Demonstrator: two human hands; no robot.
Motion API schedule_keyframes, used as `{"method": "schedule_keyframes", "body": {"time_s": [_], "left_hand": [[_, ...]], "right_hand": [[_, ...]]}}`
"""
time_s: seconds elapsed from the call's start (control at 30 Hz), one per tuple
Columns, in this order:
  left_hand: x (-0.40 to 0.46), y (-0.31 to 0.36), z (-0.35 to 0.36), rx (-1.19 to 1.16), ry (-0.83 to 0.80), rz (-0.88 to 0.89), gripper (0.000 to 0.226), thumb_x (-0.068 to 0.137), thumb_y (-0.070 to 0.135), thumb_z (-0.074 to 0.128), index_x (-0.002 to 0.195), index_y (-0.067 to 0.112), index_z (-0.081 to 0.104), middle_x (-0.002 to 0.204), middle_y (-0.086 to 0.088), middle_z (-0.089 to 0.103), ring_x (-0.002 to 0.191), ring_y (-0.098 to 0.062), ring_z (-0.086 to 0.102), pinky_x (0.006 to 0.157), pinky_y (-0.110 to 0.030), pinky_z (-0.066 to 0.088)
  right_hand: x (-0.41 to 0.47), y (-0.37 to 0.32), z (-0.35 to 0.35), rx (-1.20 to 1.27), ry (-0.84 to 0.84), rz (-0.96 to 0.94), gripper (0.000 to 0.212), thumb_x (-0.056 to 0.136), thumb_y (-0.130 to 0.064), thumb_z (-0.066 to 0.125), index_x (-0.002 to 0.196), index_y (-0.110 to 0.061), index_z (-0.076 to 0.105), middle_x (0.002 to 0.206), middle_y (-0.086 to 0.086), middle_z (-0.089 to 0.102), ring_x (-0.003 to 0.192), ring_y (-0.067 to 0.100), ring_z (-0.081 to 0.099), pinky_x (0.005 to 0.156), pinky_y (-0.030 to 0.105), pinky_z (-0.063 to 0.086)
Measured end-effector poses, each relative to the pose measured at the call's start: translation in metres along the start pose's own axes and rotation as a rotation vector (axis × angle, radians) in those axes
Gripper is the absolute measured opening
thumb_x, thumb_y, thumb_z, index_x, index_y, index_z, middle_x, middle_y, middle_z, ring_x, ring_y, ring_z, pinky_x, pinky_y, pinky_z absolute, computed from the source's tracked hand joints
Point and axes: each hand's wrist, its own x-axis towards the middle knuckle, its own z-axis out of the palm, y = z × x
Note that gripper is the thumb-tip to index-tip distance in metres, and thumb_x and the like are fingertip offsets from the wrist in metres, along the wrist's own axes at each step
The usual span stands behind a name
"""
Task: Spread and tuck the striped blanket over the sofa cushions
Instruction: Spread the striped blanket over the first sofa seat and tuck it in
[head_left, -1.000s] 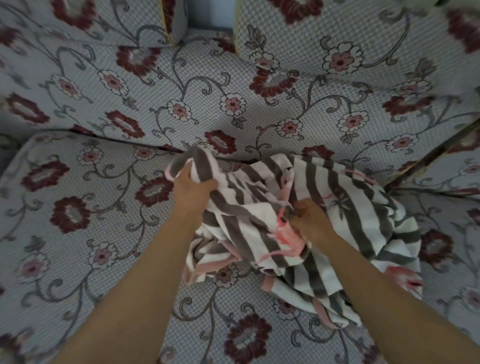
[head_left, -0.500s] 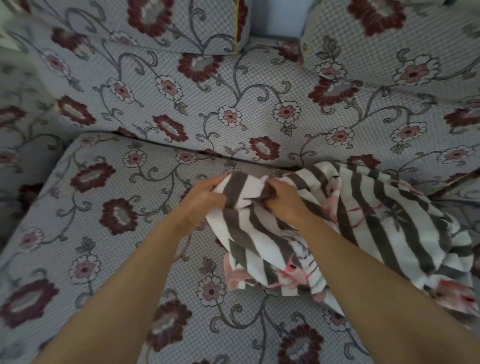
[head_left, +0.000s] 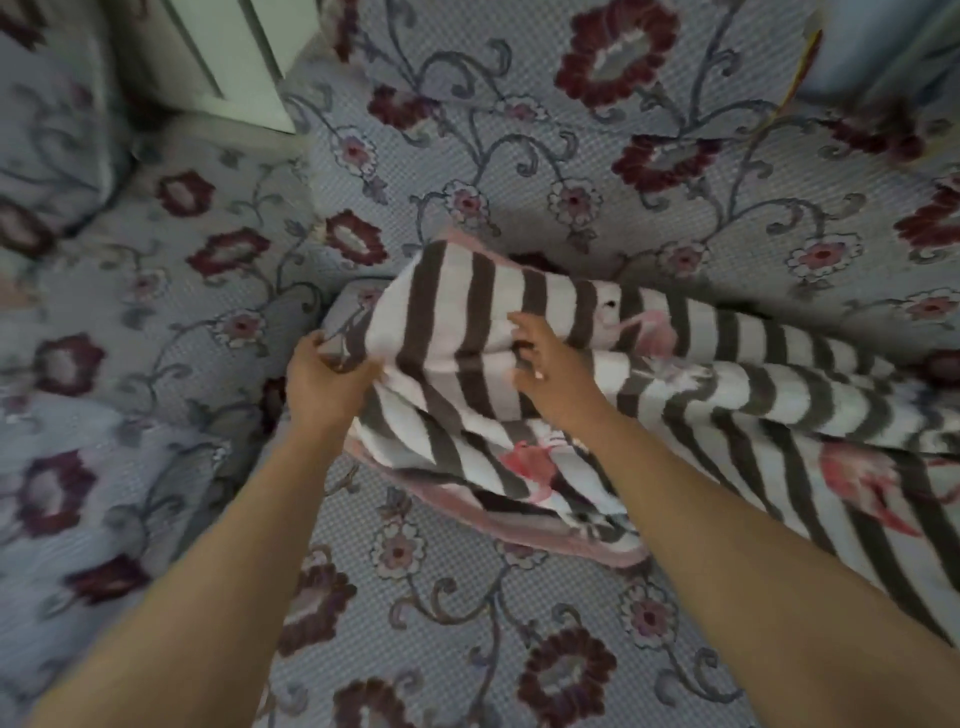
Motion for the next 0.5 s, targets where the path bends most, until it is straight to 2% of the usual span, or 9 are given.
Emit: {"method": "schedule_keyframes", "body": {"time_s": [0.07, 0.1, 0.17, 0.23, 0.3, 0.37, 0.43, 0.5], "left_hand": [[0.011, -0.018, -0.001, -0.062, -0.076, -0.055, 0.080, 0.078, 0.025, 0.075, 0.144, 0.010, 0.032, 0.138, -0.012, 0.048, 0.122, -0.030, 0.051, 0.101, -0.048, 0.045], [0.013, -0.030, 0.003, -0.070, -0.114, -0.062, 0.075, 0.080, 0.020, 0.073, 0.143, 0.010, 0.033, 0.140, -0.012, 0.047, 0.125, -0.030, 0.049, 0.102, -0.047, 0.044], [0.006, -0.051, 0.015, -0.010, -0.198, -0.070, 0.058, 0.083, 0.013, 0.068, 0.135, 0.007, 0.044, 0.135, -0.014, 0.052, 0.123, -0.030, 0.051, 0.099, -0.041, 0.043], [-0.005, -0.076, 0.032, 0.201, -0.281, -0.064, 0.044, 0.083, 0.015, 0.066, 0.124, 0.004, 0.055, 0.125, -0.015, 0.060, 0.118, -0.031, 0.055, 0.096, -0.038, 0.042], [-0.018, -0.097, 0.049, 0.332, -0.374, -0.057, 0.026, 0.080, 0.013, 0.064, 0.105, 0.005, 0.067, 0.109, -0.012, 0.068, 0.108, -0.030, 0.060, 0.090, -0.033, 0.044], [-0.031, -0.112, 0.072, 0.402, -0.490, -0.028, 0.015, 0.079, 0.010, 0.062, 0.092, 0.010, 0.071, 0.103, -0.008, 0.070, 0.103, -0.026, 0.062, 0.085, -0.025, 0.044], [-0.043, -0.124, 0.094, 0.446, -0.601, 0.030, 0.017, 0.080, 0.008, 0.059, 0.086, 0.015, 0.073, 0.104, -0.005, 0.070, 0.103, -0.023, 0.062, 0.084, -0.022, 0.043], [-0.050, -0.137, 0.117, 0.487, -0.687, 0.064, 0.022, 0.081, 0.006, 0.056, 0.091, 0.014, 0.073, 0.108, -0.005, 0.070, 0.105, -0.022, 0.062, 0.087, -0.023, 0.045]], "right_hand": [[-0.008, 0.021, 0.015, -0.150, -0.020, 0.048, 0.048, 0.090, -0.007, 0.058, 0.135, -0.017, 0.044, 0.138, 0.007, 0.049, 0.125, 0.022, 0.049, 0.105, 0.035, 0.040], [-0.012, 0.030, 0.021, -0.238, -0.020, 0.062, 0.041, 0.089, -0.009, 0.059, 0.129, -0.014, 0.051, 0.133, 0.008, 0.054, 0.121, 0.023, 0.052, 0.103, 0.033, 0.041], [-0.022, 0.045, 0.028, -0.402, -0.037, 0.098, 0.024, 0.086, -0.009, 0.061, 0.110, -0.010, 0.064, 0.115, 0.010, 0.063, 0.107, 0.025, 0.060, 0.095, 0.028, 0.044], [-0.037, 0.059, 0.035, -0.539, -0.134, 0.143, 0.016, 0.084, -0.010, 0.060, 0.096, -0.011, 0.069, 0.104, 0.010, 0.066, 0.098, 0.026, 0.062, 0.087, 0.030, 0.048], [-0.053, 0.077, 0.046, -0.582, -0.299, 0.218, 0.023, 0.084, -0.013, 0.056, 0.103, -0.015, 0.069, 0.112, 0.006, 0.065, 0.104, 0.025, 0.062, 0.088, 0.031, 0.048], [-0.066, 0.102, 0.055, -0.664, -0.438, 0.267, 0.034, 0.085, -0.015, 0.055, 0.118, -0.021, 0.062, 0.128, 0.001, 0.058, 0.114, 0.023, 0.056, 0.093, 0.034, 0.048], [-0.077, 0.127, 0.062, -0.850, -0.440, 0.193, 0.057, 0.083, -0.012, 0.060, 0.136, -0.029, 0.046, 0.135, 0.002, 0.051, 0.112, 0.024, 0.056, 0.086, 0.036, 0.048], [-0.086, 0.150, 0.071, -1.012, -0.352, 0.094, 0.085, 0.078, -0.009, 0.065, 0.148, -0.032, 0.021, 0.143, 0.006, 0.040, 0.111, 0.028, 0.053, 0.082, 0.040, 0.048]]}}
